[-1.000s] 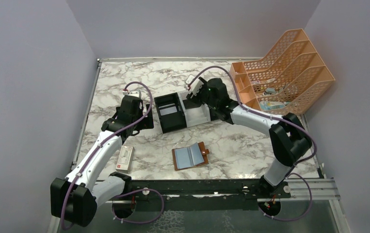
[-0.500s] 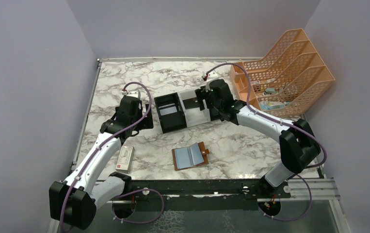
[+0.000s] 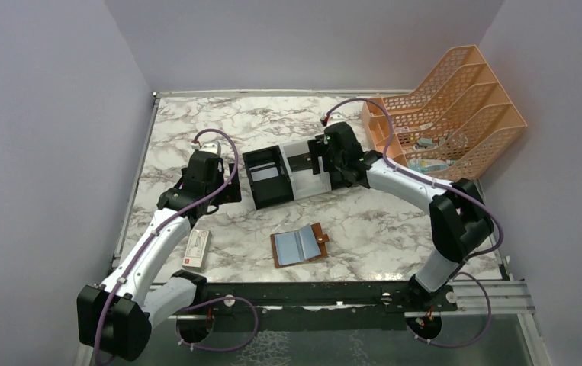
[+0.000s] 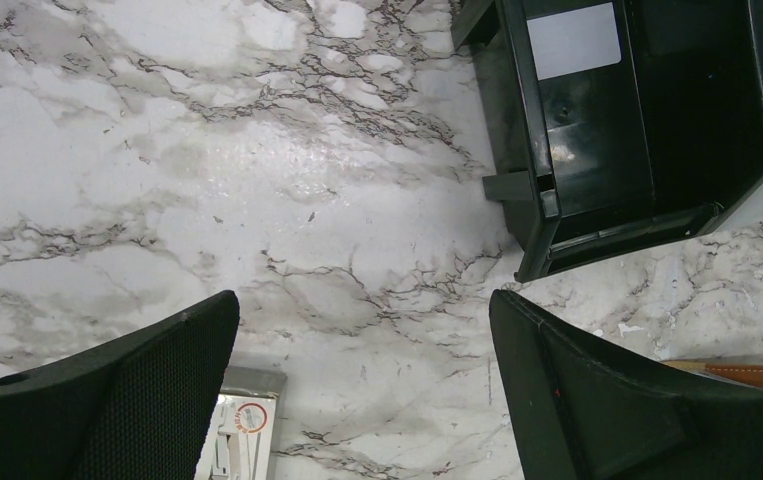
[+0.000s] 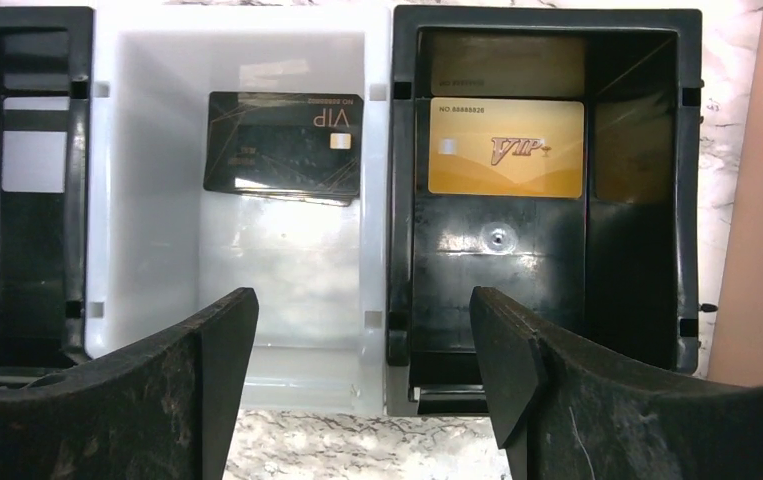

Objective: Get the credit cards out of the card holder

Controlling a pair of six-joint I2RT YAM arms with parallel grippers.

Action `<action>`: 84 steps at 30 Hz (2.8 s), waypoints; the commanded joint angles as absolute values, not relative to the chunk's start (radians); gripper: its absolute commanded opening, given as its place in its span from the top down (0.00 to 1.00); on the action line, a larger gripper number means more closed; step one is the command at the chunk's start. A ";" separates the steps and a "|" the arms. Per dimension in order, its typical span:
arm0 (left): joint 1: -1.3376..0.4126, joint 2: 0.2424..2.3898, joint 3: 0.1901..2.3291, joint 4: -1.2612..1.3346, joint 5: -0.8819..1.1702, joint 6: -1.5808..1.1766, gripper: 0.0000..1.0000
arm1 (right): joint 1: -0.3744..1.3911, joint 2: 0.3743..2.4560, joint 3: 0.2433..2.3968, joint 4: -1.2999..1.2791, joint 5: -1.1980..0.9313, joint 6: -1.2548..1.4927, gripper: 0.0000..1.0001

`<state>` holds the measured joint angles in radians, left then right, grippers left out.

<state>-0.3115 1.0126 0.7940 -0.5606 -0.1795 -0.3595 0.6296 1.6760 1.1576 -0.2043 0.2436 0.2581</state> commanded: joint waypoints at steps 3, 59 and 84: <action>-0.308 0.996 0.780 -0.546 -0.169 -0.354 0.01 | 0.618 1.760 1.245 -0.304 0.224 0.296 0.21; -0.308 0.993 0.784 -0.545 -0.188 -0.366 0.01 | 1.001 1.300 0.849 -0.235 0.139 0.533 0.40; -0.308 0.892 0.770 -0.552 -0.261 -0.395 0.01 | 1.282 1.695 1.017 -0.362 0.380 0.716 0.44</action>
<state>-0.3115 0.9142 0.7883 -0.5552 -0.2180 -0.3889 1.2690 1.6699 0.9680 -0.2958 0.3038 0.6842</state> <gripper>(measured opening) 0.992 0.560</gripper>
